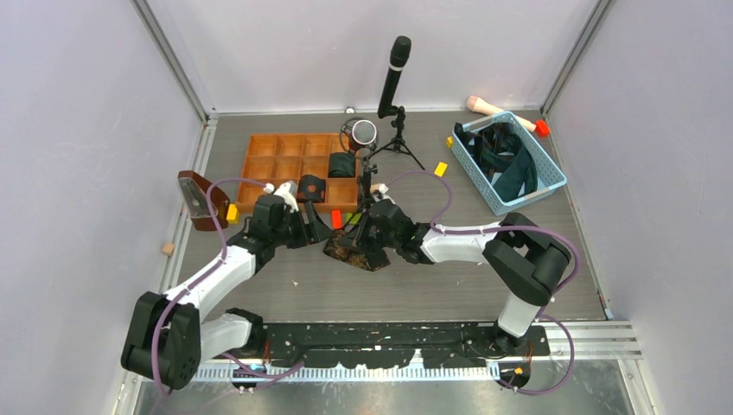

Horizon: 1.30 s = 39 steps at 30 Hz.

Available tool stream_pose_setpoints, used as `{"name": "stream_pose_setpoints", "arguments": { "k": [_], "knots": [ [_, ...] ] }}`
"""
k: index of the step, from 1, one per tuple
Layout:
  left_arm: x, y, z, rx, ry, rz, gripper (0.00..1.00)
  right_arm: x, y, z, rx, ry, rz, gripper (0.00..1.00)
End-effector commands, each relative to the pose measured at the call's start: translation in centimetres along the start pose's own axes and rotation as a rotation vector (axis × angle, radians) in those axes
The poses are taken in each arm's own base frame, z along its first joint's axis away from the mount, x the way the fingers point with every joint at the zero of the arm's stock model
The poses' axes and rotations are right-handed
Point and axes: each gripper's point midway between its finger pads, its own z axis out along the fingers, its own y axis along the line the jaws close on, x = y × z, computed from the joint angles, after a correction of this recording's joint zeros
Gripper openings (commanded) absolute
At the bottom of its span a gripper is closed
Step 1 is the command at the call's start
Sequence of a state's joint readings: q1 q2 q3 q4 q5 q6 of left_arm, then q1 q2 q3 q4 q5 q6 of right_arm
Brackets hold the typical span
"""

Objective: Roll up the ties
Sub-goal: Roll the tie at the center of the board.

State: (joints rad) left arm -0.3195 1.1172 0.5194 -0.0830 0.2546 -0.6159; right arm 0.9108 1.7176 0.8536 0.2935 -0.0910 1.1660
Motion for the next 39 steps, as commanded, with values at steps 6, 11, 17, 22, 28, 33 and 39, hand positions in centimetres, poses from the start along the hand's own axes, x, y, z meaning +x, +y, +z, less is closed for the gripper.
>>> {"name": "stream_pose_setpoints", "arguments": {
  "k": [6,11,17,22,28,33,39],
  "knots": [
    [-0.8,-2.1,0.8,0.127,-0.006,0.046,0.72,-0.7,-0.8,0.0,0.062,-0.046,-0.022,0.00],
    [-0.3,-2.1,1.5,0.143,0.026,0.051,0.73,-0.9,-2.0,-0.3,0.116,-0.060,-0.036,0.00],
    [0.0,-2.0,1.7,0.148,0.040,0.062,0.74,-0.8,-3.1,-0.3,0.156,-0.062,-0.038,0.00],
    [0.4,-2.7,1.6,0.193,0.049,0.076,0.76,-0.6,-3.9,-0.8,0.163,-0.070,-0.021,0.00],
    [1.3,-3.1,2.0,0.218,0.087,0.083,0.78,-0.4,-4.7,-1.6,0.172,-0.080,-0.015,0.00],
    [2.2,-3.3,2.7,0.224,0.126,0.089,0.78,-0.3,-4.9,-2.0,0.173,-0.079,-0.010,0.00],
    [2.6,-3.8,2.9,0.236,0.138,0.099,0.79,-0.1,-5.4,-2.3,0.179,-0.081,-0.006,0.00]
  ]
}}
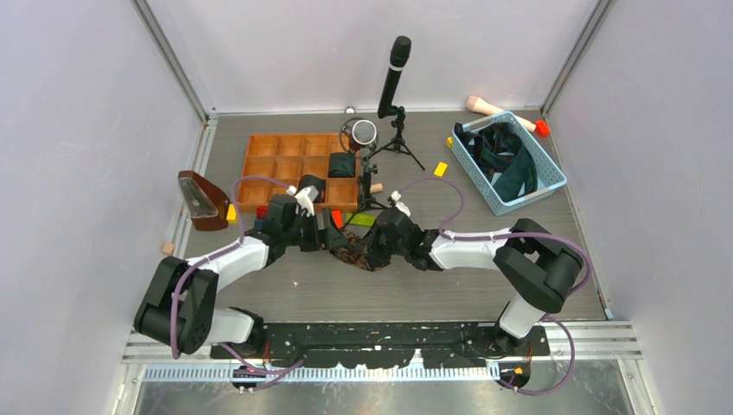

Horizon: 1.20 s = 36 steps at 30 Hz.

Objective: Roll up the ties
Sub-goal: Roll the tie at the center of the board.

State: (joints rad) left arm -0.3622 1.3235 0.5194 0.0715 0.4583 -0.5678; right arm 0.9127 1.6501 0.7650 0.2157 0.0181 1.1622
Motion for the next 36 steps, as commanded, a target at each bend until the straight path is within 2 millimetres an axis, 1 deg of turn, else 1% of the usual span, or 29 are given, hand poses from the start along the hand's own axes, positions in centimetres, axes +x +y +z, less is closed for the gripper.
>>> {"name": "stream_pose_setpoints", "arguments": {
  "k": [1,9,18,28,31,34,36],
  "knots": [
    [-1.1,-1.6,0.2,0.062,-0.030,0.052,0.79,0.0,-1.4,-0.5,0.047,-0.018,-0.004,0.00],
    [-0.2,-2.5,1.0,0.096,0.009,0.076,0.79,0.2,-1.6,-0.6,0.047,-0.017,-0.002,0.00],
    [1.2,-2.6,1.8,0.111,0.057,0.083,0.78,0.3,-2.1,-0.8,0.048,-0.019,0.008,0.00],
    [0.9,-2.8,2.3,0.133,0.051,0.085,0.73,0.6,-2.2,-0.8,0.044,-0.009,0.009,0.00],
    [0.8,-3.1,2.4,0.151,0.054,0.087,0.69,0.5,-2.2,-0.8,0.042,-0.012,0.009,0.00],
    [0.9,-3.4,2.4,0.167,0.062,0.087,0.58,0.5,-2.3,-0.7,0.042,-0.016,0.001,0.00],
    [1.0,-3.6,2.4,0.176,0.070,0.084,0.53,0.3,-2.1,-0.7,0.023,-0.024,-0.028,0.01]
  ]
}}
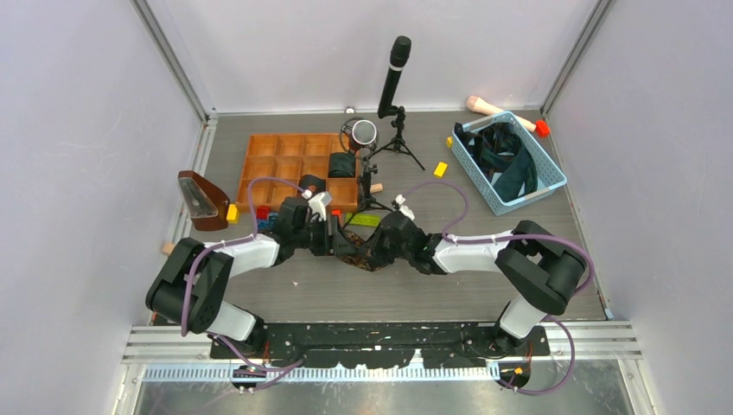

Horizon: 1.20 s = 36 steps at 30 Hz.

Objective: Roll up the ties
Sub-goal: Roll the tie at the center of the board, then pick up the tie at the center of the board.

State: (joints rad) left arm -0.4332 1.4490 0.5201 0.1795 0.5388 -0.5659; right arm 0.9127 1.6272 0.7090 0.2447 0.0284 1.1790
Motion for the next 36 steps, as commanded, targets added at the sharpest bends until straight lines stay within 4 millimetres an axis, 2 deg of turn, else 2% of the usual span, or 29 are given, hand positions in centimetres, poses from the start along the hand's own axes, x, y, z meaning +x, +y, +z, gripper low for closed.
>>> {"name": "stream_pose_setpoints", "arguments": {
  "k": [1,3,8,13,16,20,30,36],
  "knots": [
    [-1.7,-2.1,0.2,0.082,-0.022,0.051,0.51,-0.1,-0.9,-0.3,-0.002,-0.026,-0.059,0.02],
    [-1.7,-2.2,0.2,0.081,-0.014,0.049,0.46,-0.2,-0.8,-0.7,-0.032,-0.042,-0.071,0.05],
    [-2.3,-1.6,-0.3,0.017,-0.028,0.056,0.45,-1.0,-0.5,-2.5,-0.070,-0.091,-0.122,0.13],
    [-3.3,0.1,-2.0,-0.153,-0.056,0.055,0.43,-2.7,-0.4,-4.9,-0.044,-0.165,-0.174,0.16],
    [-4.8,0.9,-3.4,-0.262,-0.100,0.060,0.42,-3.7,-0.7,-6.2,-0.009,-0.208,-0.201,0.17],
    [-7.8,1.4,-5.5,-0.410,-0.134,0.108,0.42,-4.2,-1.2,-7.6,0.028,-0.223,-0.225,0.17],
    [-15.9,-0.2,-10.5,-0.637,-0.218,0.243,0.42,-4.1,-3.5,-9.9,0.078,-0.234,-0.221,0.18],
    [-22.2,-1.0,-13.6,-0.709,-0.327,0.291,0.42,-4.0,-4.9,-11.1,0.104,-0.242,-0.209,0.18]
  ]
}}
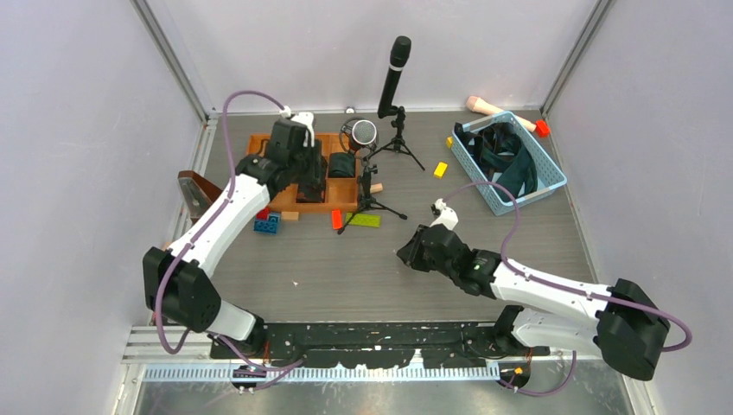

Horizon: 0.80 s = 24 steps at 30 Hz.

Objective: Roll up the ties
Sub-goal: Pick up the tie at the center of the board, then place the tie in the storage box.

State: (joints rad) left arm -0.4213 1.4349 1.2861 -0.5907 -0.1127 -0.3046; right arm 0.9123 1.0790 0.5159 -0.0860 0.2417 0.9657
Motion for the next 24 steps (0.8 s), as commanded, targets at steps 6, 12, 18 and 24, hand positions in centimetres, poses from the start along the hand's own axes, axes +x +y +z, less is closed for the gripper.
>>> {"name": "stream_pose_setpoints", "arguments": {
  "k": [6,12,18,24],
  "knots": [
    [-9.3,4.0,-0.1,-0.060,-0.142,0.007,0.42,-0.8,-2.5,-1.6,0.067,-0.056,0.010,0.18],
    [-12.5,5.1,3.0,-0.036,-0.154,0.012,0.43,-1.0,-3.2,-2.2,0.093,-0.065,0.009,0.18],
    [-14.0,5.7,6.1,0.106,-0.157,-0.050,0.43,-1.1,-3.8,-2.3,0.116,-0.062,0.005,0.18],
    [-13.8,5.7,8.8,0.165,-0.121,-0.052,0.43,-1.2,-4.2,-2.3,0.137,-0.064,-0.002,0.19]
  ]
}}
